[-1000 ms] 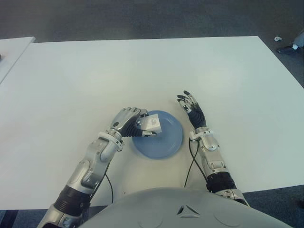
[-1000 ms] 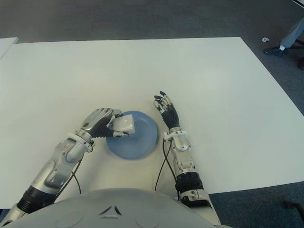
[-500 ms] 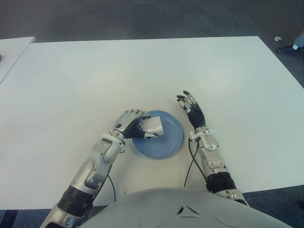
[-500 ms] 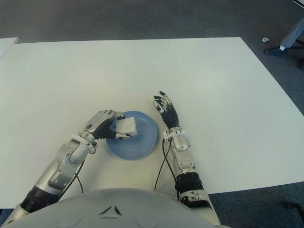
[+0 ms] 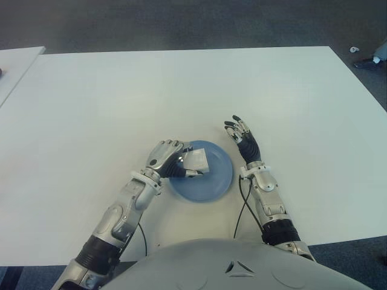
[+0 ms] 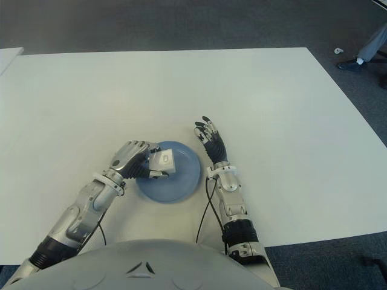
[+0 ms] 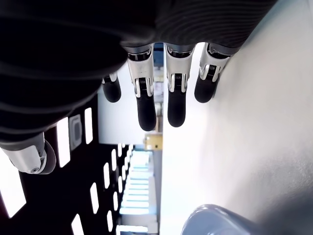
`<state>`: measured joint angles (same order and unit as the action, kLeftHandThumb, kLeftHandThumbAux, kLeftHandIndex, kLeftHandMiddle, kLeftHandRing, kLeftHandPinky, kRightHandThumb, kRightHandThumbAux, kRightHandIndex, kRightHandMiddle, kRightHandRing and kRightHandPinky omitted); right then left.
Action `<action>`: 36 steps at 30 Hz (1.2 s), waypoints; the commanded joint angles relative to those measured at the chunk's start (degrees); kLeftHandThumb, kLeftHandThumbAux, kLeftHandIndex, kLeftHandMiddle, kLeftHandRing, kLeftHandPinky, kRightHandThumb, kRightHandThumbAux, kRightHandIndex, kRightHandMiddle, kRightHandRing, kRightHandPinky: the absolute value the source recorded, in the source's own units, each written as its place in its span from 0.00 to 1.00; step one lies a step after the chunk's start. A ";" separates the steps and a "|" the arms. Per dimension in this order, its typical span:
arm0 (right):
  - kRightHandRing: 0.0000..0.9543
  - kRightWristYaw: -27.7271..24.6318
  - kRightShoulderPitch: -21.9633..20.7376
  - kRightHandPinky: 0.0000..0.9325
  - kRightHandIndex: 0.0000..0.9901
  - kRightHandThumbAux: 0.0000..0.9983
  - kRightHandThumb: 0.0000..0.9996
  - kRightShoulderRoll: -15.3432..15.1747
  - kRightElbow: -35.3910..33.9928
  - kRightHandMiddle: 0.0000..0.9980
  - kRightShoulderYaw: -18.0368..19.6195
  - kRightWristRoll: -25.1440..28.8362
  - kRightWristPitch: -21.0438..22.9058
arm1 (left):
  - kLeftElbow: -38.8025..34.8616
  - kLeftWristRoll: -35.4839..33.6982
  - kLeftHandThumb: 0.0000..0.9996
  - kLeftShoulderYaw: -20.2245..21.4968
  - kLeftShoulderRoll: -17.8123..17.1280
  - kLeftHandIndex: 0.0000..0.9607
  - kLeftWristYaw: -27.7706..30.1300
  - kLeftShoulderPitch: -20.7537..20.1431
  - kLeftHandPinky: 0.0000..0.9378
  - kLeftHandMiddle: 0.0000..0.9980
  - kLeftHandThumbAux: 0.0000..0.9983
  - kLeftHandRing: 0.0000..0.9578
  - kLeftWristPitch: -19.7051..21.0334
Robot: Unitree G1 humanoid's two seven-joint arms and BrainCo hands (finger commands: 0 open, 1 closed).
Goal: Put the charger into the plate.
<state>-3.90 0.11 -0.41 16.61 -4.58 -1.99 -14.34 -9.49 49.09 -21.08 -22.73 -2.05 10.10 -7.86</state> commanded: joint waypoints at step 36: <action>0.19 0.83 1.58 0.07 0.08 0.47 0.00 0.85 -0.49 0.23 -0.99 -0.10 3.38 | -6.96 -11.54 0.24 7.56 -5.24 0.00 4.82 1.20 0.00 0.01 0.32 0.00 -8.88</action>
<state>-2.93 0.51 0.16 15.21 -5.49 -2.08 -12.59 -16.57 40.67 -15.43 -28.32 3.44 10.66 -15.76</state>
